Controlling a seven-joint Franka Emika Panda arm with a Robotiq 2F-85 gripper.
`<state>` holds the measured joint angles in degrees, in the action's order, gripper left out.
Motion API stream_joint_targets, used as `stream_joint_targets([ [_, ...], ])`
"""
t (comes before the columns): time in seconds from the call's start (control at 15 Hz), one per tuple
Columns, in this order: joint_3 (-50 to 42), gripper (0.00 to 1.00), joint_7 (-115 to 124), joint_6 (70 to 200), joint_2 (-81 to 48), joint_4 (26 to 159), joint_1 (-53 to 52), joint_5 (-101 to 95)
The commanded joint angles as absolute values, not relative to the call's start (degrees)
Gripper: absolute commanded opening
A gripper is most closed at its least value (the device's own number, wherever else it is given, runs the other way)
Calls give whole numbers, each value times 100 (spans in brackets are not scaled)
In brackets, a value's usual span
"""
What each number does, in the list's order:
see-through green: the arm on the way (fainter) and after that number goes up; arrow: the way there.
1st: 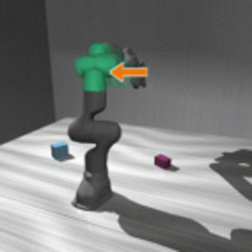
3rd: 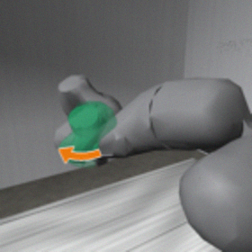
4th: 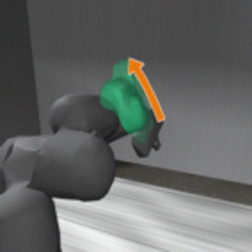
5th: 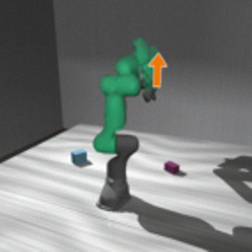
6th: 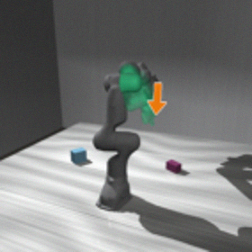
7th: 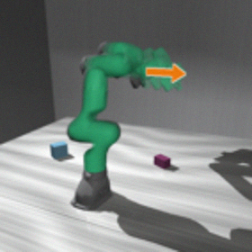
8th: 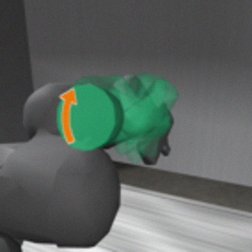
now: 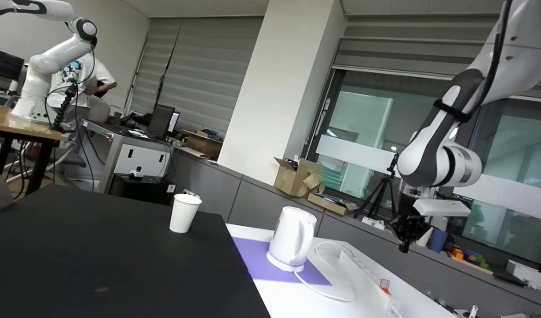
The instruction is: Turn on the big switch on the adapter and press the switch on the kettle
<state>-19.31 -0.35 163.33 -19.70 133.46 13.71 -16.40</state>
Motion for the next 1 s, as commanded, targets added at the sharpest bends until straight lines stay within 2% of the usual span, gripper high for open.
stream_joint_targets([
  [0.0, -2003, 0, 182, 16313, -3009, 12537, 1345, -1355],
  [0.4, -2079, 0, 148, 16467, -3910, 11925, 1382, -974],
  [0.93, -2077, 0, 84, 16562, -4429, 11552, 1428, -709],
])
